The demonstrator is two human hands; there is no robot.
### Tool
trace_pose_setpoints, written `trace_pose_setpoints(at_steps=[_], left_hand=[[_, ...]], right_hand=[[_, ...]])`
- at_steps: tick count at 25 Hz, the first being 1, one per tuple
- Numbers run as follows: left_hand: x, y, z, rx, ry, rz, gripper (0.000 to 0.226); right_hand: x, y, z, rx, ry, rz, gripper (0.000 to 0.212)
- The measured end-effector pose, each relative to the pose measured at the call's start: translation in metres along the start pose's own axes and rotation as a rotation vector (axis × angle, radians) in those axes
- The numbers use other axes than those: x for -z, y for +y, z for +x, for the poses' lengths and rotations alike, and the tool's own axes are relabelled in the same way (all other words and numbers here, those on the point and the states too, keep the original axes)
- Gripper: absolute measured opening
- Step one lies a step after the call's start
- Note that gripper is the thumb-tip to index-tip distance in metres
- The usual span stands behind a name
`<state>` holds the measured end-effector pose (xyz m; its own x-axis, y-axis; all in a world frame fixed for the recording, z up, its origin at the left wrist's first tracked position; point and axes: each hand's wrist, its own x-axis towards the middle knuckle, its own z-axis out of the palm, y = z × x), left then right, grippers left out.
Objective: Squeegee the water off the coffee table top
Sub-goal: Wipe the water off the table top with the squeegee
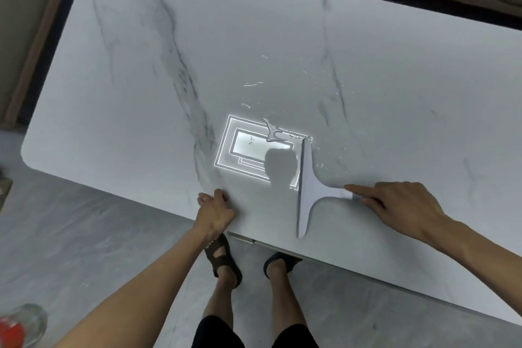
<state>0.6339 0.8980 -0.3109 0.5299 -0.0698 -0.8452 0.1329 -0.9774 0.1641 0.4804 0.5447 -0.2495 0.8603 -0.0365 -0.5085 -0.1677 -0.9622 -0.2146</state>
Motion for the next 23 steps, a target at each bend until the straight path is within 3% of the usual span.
trace_pose_setpoints(at_steps=[6, 9, 14, 17, 23], left_hand=[[0.017, -0.009, -0.003, -0.041, -0.018, -0.107, 0.034], [0.017, -0.012, -0.005, -0.077, -0.03, -0.127, 0.031], [0.016, -0.012, -0.002, -0.069, -0.034, -0.086, 0.039], [0.026, -0.007, -0.004, -0.015, -0.024, -0.121, 0.03], [0.068, 0.02, -0.002, -0.095, 0.195, -0.346, 0.015]], right_hand=[[-0.022, -0.099, 0.049, 0.31, -0.097, 0.044, 0.04], [-0.037, -0.121, 0.062, 0.397, -0.067, -0.019, 0.038], [-0.024, -0.053, 0.034, 0.177, 0.03, -0.027, 0.036], [0.003, -0.015, 0.011, 0.032, 0.046, -0.076, 0.039], [0.074, -0.018, 0.027, -0.132, 0.17, 0.022, 0.042]])
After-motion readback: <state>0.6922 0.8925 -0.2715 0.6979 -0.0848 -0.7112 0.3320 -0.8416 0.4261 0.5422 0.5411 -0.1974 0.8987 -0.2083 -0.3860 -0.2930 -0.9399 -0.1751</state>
